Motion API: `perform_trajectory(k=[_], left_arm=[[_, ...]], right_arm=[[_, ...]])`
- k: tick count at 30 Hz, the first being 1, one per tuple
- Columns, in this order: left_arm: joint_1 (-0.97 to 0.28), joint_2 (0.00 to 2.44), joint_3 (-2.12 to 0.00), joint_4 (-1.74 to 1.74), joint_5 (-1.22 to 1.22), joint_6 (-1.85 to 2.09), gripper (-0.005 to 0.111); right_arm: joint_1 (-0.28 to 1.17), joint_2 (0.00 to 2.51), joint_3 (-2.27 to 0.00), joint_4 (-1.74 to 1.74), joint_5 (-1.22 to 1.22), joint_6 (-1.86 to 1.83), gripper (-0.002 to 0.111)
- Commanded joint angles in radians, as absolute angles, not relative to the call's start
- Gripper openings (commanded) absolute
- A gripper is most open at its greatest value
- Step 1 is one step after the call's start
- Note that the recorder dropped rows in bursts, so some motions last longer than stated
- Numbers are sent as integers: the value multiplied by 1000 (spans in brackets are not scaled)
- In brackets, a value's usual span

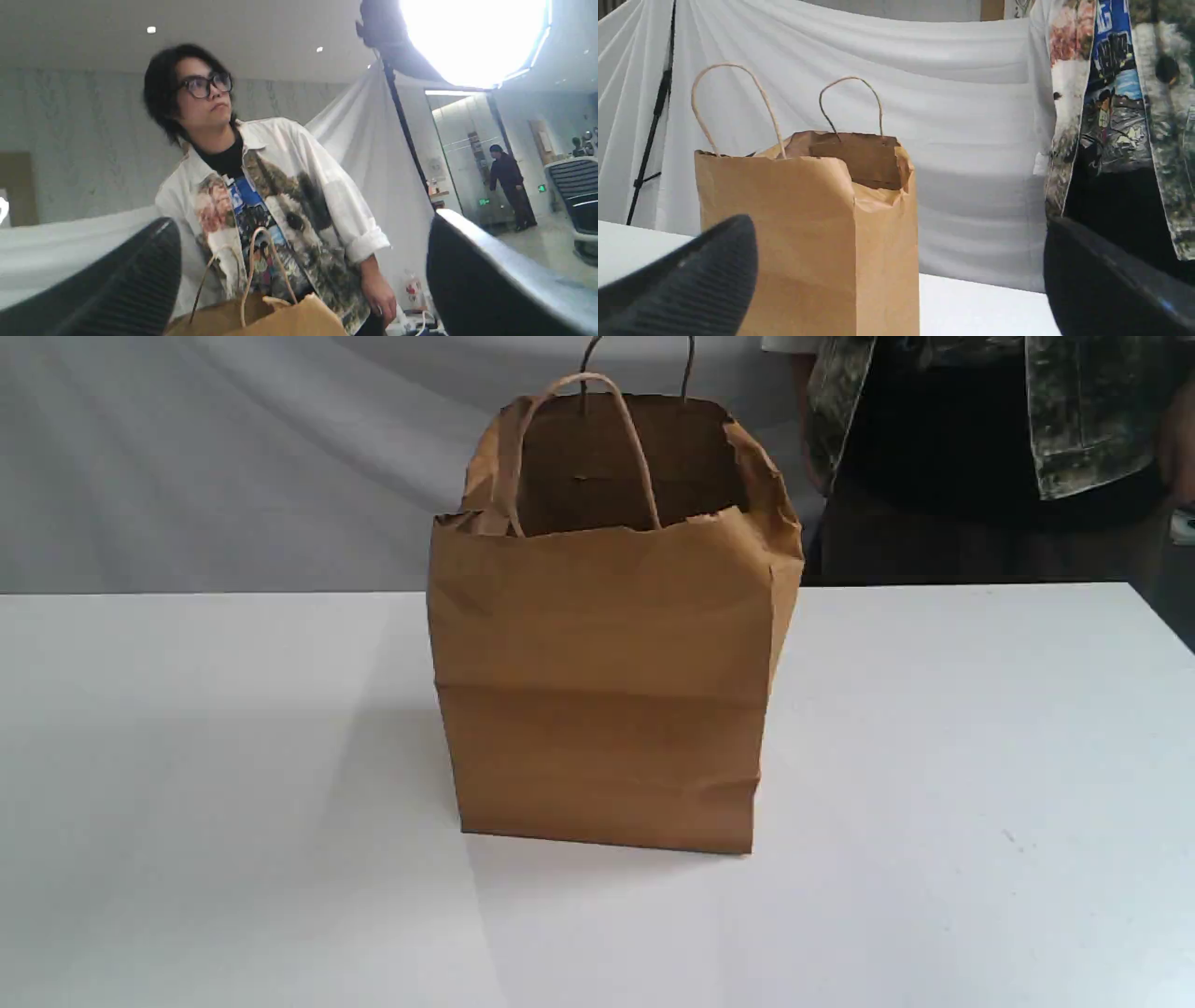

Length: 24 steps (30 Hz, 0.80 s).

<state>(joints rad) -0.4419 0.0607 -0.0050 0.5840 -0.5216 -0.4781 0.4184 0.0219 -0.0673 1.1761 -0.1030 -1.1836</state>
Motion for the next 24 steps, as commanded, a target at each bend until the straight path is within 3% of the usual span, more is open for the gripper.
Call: perform_trajectory(k=[1,11,24], left_arm=[[-442,58,0,586,-493,-489,73],[-442,62,0,586,-351,-493,73],[-442,62,0,586,-351,-493,73]], right_arm=[[419,0,-10,1178,-163,-1107,82],[419,0,0,1174,-192,-998,82],[419,0,0,1178,-193,-995,82]])
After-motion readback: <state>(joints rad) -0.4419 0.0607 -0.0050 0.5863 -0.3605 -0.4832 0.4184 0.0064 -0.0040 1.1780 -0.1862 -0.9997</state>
